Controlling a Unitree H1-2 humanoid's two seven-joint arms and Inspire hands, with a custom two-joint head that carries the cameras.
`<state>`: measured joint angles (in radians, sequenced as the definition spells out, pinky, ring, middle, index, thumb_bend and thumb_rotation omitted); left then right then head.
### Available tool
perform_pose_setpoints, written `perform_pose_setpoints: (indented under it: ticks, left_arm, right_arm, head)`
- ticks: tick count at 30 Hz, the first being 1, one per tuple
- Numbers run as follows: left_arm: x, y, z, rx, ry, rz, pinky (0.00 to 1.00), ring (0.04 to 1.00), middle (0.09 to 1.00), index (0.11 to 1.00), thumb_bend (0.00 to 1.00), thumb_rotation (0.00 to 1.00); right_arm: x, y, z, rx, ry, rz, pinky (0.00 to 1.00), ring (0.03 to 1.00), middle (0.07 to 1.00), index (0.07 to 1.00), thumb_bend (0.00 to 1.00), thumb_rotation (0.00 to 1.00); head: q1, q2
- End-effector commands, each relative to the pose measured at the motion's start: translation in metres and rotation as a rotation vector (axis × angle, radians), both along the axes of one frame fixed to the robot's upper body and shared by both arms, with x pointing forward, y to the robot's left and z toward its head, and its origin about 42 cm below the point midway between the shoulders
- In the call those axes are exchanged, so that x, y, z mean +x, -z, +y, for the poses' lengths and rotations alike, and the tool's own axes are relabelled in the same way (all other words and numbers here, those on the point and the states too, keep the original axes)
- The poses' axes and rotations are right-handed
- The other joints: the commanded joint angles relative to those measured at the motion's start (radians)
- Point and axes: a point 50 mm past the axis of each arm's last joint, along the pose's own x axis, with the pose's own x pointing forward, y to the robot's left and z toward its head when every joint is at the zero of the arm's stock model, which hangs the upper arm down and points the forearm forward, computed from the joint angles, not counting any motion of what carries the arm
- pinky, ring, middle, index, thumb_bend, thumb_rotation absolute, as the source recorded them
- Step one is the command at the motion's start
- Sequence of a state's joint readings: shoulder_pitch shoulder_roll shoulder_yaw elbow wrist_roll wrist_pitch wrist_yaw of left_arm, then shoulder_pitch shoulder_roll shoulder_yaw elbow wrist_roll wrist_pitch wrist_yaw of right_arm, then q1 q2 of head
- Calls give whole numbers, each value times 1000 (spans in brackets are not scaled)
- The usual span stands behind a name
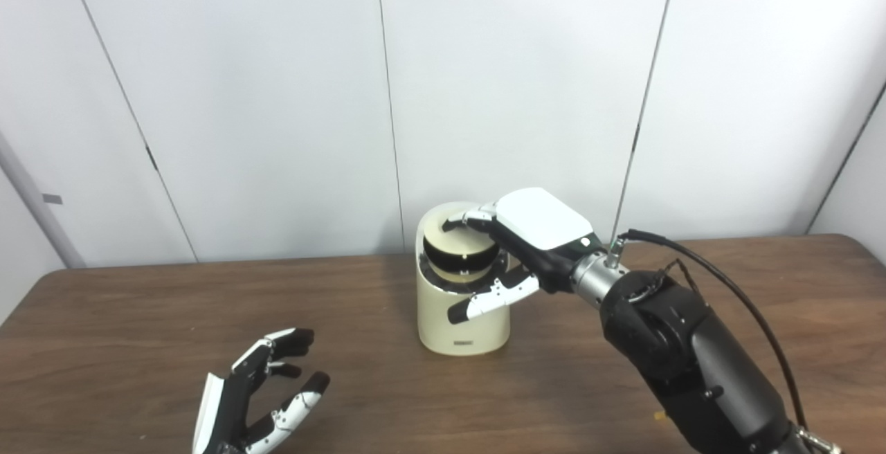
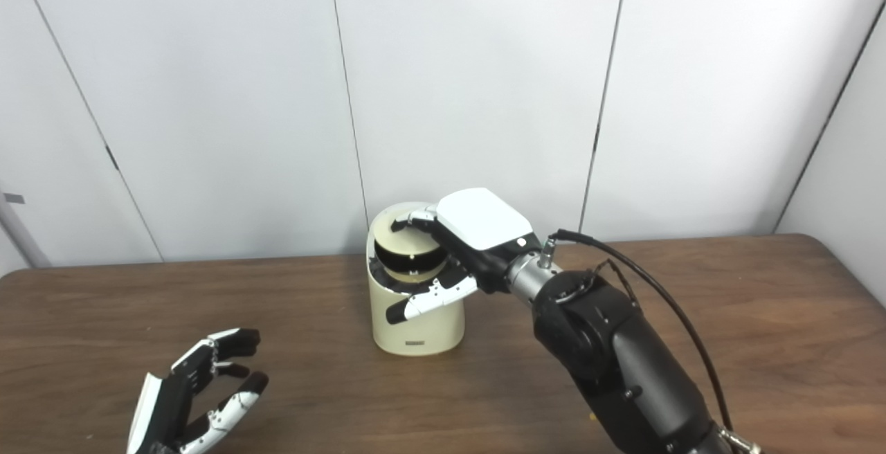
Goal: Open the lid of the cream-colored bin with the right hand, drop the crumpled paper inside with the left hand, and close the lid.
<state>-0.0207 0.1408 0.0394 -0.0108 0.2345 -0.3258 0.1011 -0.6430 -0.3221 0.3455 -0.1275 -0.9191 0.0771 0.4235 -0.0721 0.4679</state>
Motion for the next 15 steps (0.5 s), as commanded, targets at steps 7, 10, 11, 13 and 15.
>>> perform_pose_setpoints:
  ticks: [7,10,11,13,15]
  left_arm:
    - [-3,-4,2,19,1,-22,594,700,710,698,694,508]
    - [-3,-4,2,16,3,-22,598,702,710,699,688,498]
    - [-3,-4,2,16,4,-24,599,702,710,700,683,495]
    - [-3,-4,2,9,6,-25,599,700,709,699,677,486]
    - [-3,-4,2,4,9,-24,599,701,710,699,679,481]
  right_arm:
    - [-5,-10,4,15,-13,-51,793,810,807,800,995,855]
    - [-7,-8,4,15,-13,-49,795,812,809,799,987,850]
    - [-7,-7,4,17,-12,-45,796,813,809,799,985,848]
    - [-8,-6,3,17,-12,-43,800,814,811,799,983,844]
    - [-9,-6,3,11,-11,-40,807,817,813,802,980,846]
  head:
    - [-3,2]
    - [-4,2]
    - [-4,2]
    - [-4,3]
    - [-3,3]
